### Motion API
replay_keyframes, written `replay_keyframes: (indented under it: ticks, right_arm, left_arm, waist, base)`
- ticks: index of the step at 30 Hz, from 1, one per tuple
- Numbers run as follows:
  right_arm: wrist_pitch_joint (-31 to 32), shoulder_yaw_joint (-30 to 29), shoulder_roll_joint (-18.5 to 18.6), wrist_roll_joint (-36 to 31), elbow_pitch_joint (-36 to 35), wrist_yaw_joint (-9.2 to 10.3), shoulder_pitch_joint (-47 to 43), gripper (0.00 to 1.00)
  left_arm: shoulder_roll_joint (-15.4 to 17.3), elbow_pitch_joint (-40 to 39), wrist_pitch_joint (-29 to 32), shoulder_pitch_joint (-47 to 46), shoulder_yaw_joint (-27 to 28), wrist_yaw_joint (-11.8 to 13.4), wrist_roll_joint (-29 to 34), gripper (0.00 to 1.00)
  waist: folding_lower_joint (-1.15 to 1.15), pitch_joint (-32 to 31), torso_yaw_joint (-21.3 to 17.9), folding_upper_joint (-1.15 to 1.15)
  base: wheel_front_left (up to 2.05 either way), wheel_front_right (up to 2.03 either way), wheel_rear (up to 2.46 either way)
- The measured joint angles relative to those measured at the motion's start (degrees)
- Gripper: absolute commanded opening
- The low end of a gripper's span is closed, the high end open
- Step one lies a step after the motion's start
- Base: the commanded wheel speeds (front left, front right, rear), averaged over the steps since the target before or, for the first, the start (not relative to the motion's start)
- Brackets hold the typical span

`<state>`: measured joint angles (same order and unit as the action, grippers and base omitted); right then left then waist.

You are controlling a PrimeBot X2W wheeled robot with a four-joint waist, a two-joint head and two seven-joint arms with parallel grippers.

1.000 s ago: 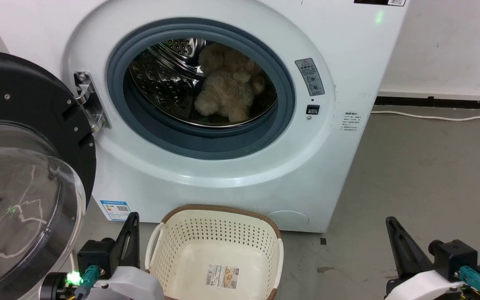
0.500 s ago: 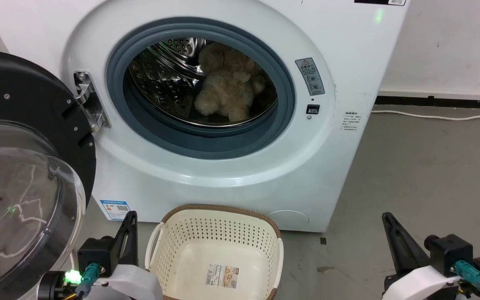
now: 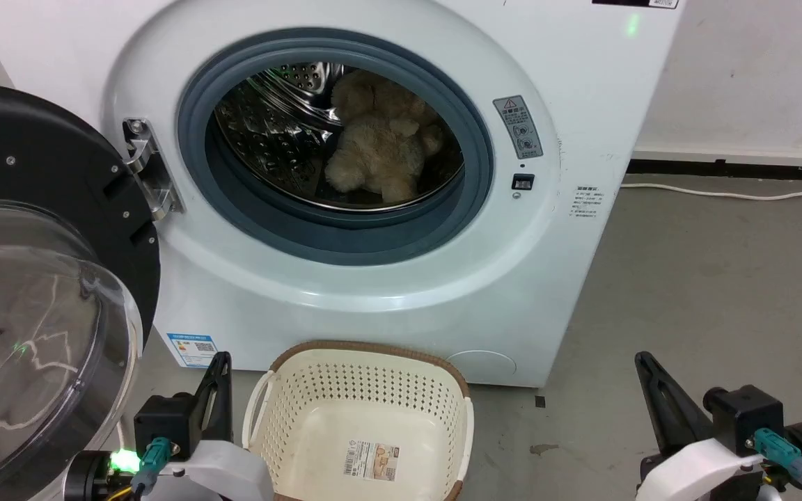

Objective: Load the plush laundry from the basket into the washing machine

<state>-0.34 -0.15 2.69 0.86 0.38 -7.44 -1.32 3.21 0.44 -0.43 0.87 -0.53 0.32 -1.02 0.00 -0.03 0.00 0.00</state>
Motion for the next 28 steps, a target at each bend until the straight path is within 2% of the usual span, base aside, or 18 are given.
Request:
replay_keyframes:
  ticks: [28]
  right_arm:
    - [0.3,0.1,0.0,-0.4,-0.1,0.00,0.6,0.00]
  left_arm:
    - [-0.3,-0.2,0.4,0.0,0.5,-0.1,0.9,0.00]
  waist:
    - [0.00,0.0,0.0,0.00]
  base:
    - [0.00,0.00,0.00]
